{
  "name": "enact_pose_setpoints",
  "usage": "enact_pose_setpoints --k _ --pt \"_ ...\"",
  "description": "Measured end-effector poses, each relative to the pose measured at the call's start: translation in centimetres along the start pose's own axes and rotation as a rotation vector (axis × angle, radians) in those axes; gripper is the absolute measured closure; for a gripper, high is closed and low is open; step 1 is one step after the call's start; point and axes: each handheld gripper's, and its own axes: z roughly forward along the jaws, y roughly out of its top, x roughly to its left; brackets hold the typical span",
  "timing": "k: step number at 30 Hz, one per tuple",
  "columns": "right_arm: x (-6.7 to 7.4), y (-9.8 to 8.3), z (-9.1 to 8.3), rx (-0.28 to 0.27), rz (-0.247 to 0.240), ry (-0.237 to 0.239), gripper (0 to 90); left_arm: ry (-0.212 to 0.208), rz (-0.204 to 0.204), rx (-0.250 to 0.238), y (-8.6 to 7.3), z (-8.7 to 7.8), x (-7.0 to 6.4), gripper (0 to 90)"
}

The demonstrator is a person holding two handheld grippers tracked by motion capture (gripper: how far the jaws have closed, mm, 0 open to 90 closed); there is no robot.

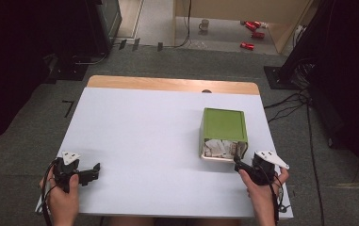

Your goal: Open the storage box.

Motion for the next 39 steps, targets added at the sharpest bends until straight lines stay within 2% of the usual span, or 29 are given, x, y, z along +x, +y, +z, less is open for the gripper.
enact_pose_setpoints --k 6,12,21,25,29,33,36,38,39 --pt "0.1 -0.2 0.6 -0.01 0.02 -0.033 24.6 0.0 0.0 0.0 0.0 0.0 0.0 0.0" --pt "0.0 0.0 0.4 0.019 0.003 -0.022 28.3 0.0 0.002 0.0 0.0 0.0 0.0 0.0" --pt "-0.3 0.1 -0.1 0.054 -0.014 -0.001 29.0 0.0 0.002 0.0 0.0 0.0 0.0 0.0" --pt "-0.2 0.1 -0.4 0.059 -0.036 0.005 34.3 0.0 0.002 0.0 0.0 0.0 0.0 0.0" --pt "0.1 0.0 -0.7 0.054 -0.054 0.019 41.4 0.0 0.002 0.0 0.0 0.0 0.0 0.0" --pt "0.1 0.1 -1.1 0.043 -0.067 0.004 40.7 0.0 0.001 0.0 0.0 0.0 0.0 0.0" --pt "0.0 0.1 -1.5 0.01 -0.039 0.007 43.9 0.0 0.0 0.0 0.0 0.0 0.0 0.0" --pt "0.0 0.2 -2.0 -0.018 -0.028 0.008 51.2 0.0 0.0 0.0 0.0 0.0 0.0 0.0" --pt "0.0 0.2 -2.0 -0.018 -0.028 0.008 51.2 0.0 0.0 0.0 0.0 0.0 0.0 0.0"
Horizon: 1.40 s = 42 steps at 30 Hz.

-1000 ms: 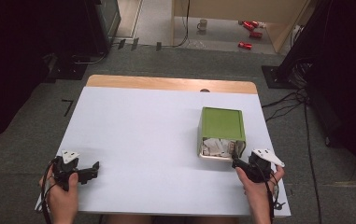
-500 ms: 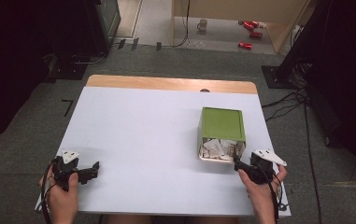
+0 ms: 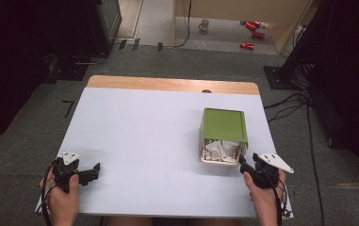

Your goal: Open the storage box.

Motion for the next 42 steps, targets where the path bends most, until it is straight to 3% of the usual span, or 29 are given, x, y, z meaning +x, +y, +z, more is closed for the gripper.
enact_pose_setpoints --k 1,8,12,17,27,42 --pt "0.1 0.2 -0.4 -0.028 0.008 0.018 58.4 0.0 0.0 0.0 0.0 0.0 0.0 0.0" --pt "0.8 0.4 -1.3 -0.087 0.017 0.054 72.5 0.0 0.0 0.0 0.0 0.0 0.0 0.0" --pt "0.9 0.5 -1.3 -0.076 0.03 0.091 79.9 0.0 0.0 0.0 0.0 0.0 0.0 0.0" --pt "1.1 0.2 -1.2 -0.098 0.034 0.061 85.0 0.0 0.0 0.0 0.0 0.0 0.0 0.0" --pt "1.4 0.0 -1.2 -0.11 0.014 0.017 90.0 0.001 0.002 -0.001 0.0 0.0 0.0 0.0" --pt "1.4 -0.6 -2.7 -0.076 0.01 0.046 90.0 0.001 0.002 -0.001 0.0 0.0 0.0 0.0"
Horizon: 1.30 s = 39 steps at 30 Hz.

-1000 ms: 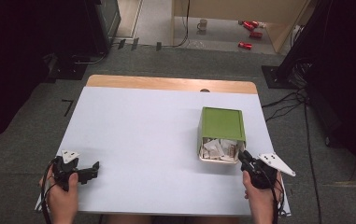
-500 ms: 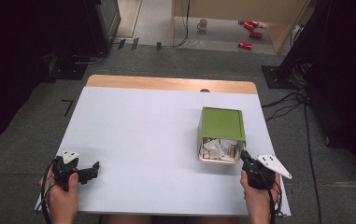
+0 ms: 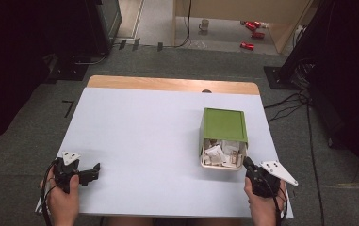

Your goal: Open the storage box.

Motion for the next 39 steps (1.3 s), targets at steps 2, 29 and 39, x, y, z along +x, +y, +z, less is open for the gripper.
enact_pose_setpoints --k 2,29,39 --pt "0.1 -0.1 -0.4 0.007 -0.004 0.001 90.0 0.0 0.0 0.0 0.0 0.0 0.0 0.0" --pt "0.7 -2.6 -4.2 0.025 -0.04 0.017 90.0 0.001 0.001 0.0 0.0 0.0 0.0 0.0" --pt "0.6 -2.8 -4.6 0.031 -0.035 0.035 89.8 0.0 -0.001 0.0 0.0 0.0 0.0 0.0"
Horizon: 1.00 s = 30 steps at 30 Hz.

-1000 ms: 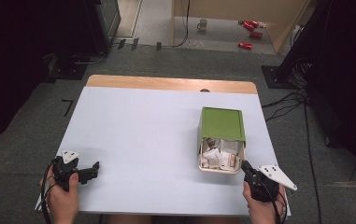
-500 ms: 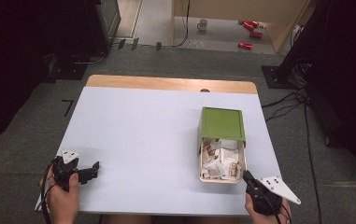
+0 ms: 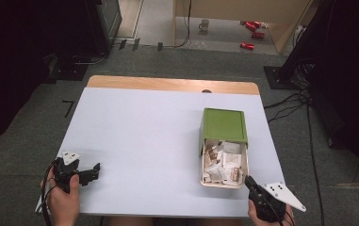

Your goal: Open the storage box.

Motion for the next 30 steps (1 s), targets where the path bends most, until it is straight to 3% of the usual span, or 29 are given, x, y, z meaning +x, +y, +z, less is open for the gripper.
enact_pose_setpoints --k 1,2,7,15,24,30 --pt "0.0 0.1 0.0 0.0 -0.006 0.001 88.7 0.0 0.001 0.001 0.0 0.0 0.0 0.0" --pt "-0.1 0.3 -0.1 -0.011 0.004 0.022 80.0 0.0 0.001 0.0 0.0 0.0 0.0 0.0" --pt "0.0 1.3 -0.3 -0.02 -0.005 0.026 69.9 0.0 0.001 0.0 0.0 0.0 0.0 0.0" --pt "0.7 2.4 -0.4 -0.049 -0.011 0.013 65.2 0.0 0.0 0.001 0.0 0.0 0.0 0.0" --pt "2.0 3.2 0.0 -0.063 -0.046 0.04 60.9 0.0 0.0 0.001 0.0 0.0 0.0 0.0" --pt "3.4 3.3 0.9 -0.053 -0.076 0.093 55.9 0.0 0.001 0.0 0.0 0.0 0.0 0.0"
